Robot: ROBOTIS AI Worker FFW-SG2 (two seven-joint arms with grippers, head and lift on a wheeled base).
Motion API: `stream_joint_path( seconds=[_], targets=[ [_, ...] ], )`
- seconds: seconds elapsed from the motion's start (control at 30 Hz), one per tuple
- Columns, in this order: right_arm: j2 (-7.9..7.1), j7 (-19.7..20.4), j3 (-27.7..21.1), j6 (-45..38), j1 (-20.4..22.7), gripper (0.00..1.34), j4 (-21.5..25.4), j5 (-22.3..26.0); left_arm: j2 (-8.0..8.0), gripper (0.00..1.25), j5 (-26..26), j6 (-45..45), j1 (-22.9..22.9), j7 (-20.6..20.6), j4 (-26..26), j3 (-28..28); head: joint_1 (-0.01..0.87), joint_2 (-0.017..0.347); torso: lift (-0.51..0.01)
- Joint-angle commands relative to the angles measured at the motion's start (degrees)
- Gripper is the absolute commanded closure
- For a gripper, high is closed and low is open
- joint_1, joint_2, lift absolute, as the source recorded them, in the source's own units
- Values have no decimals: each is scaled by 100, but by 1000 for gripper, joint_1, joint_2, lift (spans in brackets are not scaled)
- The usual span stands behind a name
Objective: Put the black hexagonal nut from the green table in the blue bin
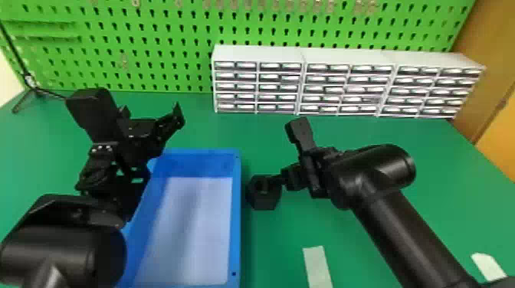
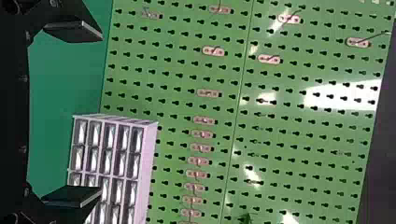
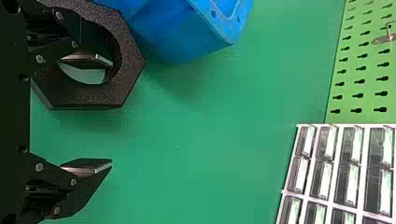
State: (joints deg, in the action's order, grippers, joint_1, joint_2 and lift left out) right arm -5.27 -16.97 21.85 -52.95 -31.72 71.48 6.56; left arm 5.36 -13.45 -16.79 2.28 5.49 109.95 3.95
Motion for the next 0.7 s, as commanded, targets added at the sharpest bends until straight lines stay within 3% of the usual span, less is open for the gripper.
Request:
stream_joint_path(
  seconds=[0.0,0.67],
  targets=[
    [0,1,3,92,-1,509,-73,-15,0,125,0,0,1,5,0,0,692,8,-97],
    [9,-140,3,382,-1,509,-336,-147,0,125,0,0,10,5,0,9,692,8,-97]
  ],
)
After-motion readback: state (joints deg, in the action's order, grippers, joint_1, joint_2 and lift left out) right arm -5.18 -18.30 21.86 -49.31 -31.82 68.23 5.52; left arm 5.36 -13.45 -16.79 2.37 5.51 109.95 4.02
